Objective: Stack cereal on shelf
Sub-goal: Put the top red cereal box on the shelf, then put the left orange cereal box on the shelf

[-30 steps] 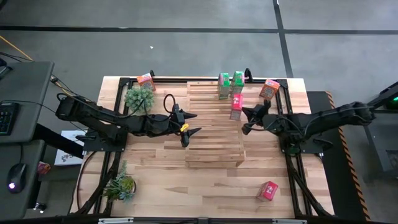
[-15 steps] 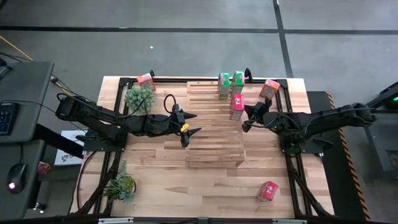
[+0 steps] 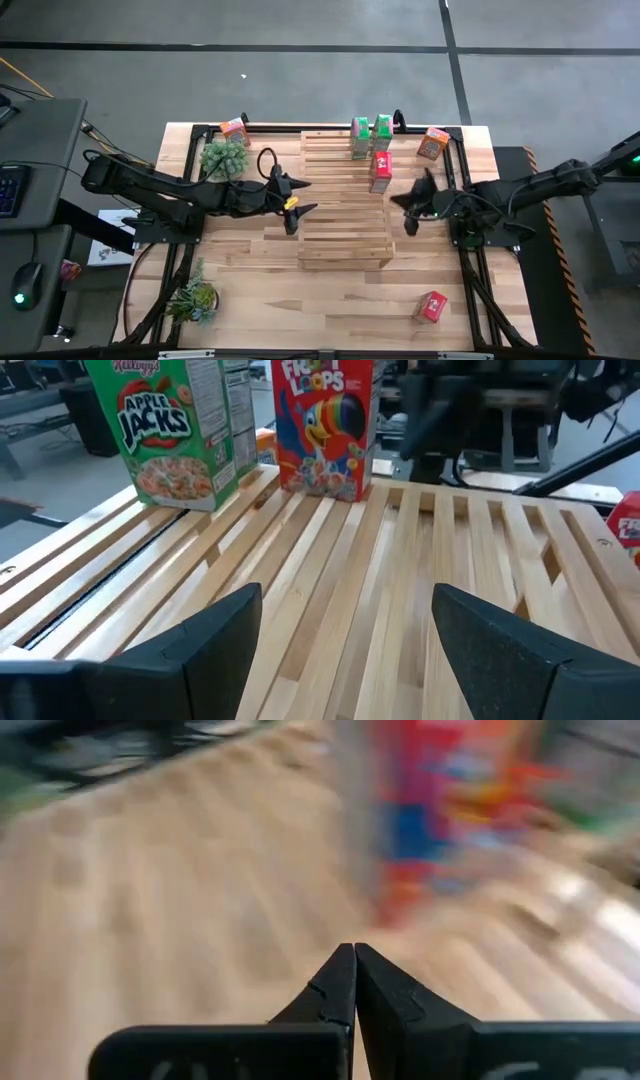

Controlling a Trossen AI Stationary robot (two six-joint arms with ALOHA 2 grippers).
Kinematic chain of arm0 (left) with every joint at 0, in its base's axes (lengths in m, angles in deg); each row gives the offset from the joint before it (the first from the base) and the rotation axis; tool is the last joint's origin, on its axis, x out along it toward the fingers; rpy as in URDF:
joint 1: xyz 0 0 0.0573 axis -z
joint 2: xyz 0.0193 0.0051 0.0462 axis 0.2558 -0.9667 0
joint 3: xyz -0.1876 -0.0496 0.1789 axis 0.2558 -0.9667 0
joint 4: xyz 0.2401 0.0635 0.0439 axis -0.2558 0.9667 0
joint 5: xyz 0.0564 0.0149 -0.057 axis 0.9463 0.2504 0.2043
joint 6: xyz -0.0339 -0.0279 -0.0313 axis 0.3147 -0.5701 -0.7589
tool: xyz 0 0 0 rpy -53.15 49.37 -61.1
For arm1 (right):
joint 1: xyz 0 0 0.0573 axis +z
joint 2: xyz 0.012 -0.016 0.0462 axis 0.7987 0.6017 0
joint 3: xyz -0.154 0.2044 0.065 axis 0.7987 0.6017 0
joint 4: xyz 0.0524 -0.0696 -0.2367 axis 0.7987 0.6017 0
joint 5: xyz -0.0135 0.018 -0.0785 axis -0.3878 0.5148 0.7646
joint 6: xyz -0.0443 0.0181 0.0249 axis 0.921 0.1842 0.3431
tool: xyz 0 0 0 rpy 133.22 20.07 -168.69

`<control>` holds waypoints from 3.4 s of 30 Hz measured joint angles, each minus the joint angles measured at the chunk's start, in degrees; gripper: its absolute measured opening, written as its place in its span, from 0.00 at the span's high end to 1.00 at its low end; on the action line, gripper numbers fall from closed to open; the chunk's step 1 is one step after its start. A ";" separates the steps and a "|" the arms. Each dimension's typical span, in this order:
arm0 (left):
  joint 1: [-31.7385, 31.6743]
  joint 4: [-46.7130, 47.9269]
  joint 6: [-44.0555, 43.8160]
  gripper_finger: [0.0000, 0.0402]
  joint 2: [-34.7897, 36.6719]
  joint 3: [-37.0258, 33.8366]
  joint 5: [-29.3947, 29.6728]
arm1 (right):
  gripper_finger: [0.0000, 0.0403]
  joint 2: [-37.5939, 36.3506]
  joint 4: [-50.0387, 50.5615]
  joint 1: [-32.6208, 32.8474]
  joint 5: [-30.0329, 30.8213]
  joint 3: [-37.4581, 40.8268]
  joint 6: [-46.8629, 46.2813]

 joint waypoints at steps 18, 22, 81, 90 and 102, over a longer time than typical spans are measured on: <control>-0.20 0.26 -1.50 0.29 -0.20 0.00 1.44 | 1.00 9.51 -16.93 0.63 5.11 -1.29 11.94; -0.20 0.28 -1.50 0.29 -0.20 0.00 1.44 | 1.00 9.58 -16.81 -0.45 7.53 -1.29 12.40; -4.53 5.92 6.03 0.29 19.23 -8.34 19.49 | 1.00 2.73 -13.12 11.89 15.37 -3.21 14.93; -40.55 47.67 -2.12 0.29 11.91 13.66 -2.31 | 1.00 2.73 -13.03 10.65 16.84 -3.21 14.93; -59.83 68.02 2.98 0.29 -9.57 30.68 -14.03 | 1.00 2.82 -10.51 10.49 16.43 -3.21 13.86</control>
